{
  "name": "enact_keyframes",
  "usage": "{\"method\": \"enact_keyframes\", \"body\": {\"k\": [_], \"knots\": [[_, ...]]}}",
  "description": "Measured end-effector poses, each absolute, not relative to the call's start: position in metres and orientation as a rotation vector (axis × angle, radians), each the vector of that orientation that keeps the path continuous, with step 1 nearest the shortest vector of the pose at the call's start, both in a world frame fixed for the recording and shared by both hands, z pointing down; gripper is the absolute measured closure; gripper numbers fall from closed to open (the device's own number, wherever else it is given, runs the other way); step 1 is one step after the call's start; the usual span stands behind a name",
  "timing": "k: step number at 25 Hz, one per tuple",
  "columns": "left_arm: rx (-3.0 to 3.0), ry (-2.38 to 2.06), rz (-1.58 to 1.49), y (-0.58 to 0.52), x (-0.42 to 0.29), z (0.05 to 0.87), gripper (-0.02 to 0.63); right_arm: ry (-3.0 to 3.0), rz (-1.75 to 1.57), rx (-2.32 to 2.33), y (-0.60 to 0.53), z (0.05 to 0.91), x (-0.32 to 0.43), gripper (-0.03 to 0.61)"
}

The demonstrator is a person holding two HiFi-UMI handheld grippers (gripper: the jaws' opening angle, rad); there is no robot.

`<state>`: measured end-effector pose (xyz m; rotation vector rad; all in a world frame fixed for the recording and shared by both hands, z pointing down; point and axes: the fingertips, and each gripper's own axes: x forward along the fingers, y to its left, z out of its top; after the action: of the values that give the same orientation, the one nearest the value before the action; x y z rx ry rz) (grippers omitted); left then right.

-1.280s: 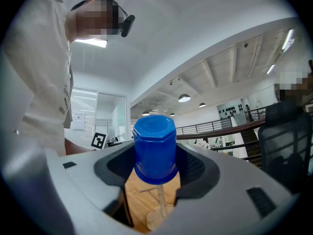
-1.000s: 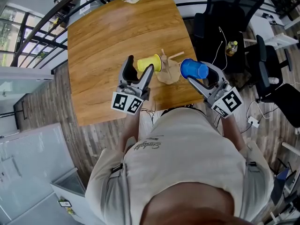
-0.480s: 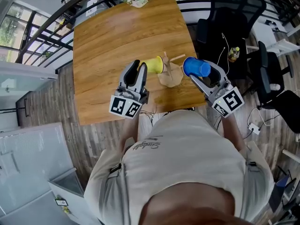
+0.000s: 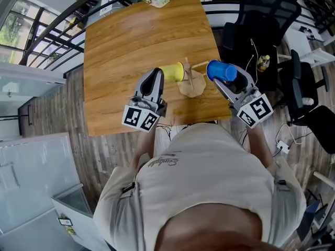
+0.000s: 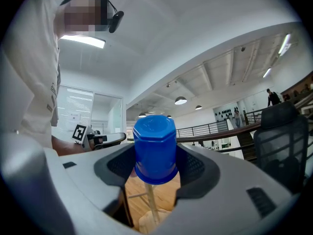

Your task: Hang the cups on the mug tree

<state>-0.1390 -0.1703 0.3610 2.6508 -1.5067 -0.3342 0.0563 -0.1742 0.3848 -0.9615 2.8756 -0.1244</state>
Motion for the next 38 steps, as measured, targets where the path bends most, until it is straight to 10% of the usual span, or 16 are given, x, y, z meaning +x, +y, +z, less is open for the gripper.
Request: {"method": "enact_keyframes", "body": {"k": [38], "knots": [[2.511, -1.714, -0.345, -0.142, -0.175, 0.369, 0.583, 2.909, -0.470, -0.841, -0.205, 0.440, 0.021, 0.331]]}}
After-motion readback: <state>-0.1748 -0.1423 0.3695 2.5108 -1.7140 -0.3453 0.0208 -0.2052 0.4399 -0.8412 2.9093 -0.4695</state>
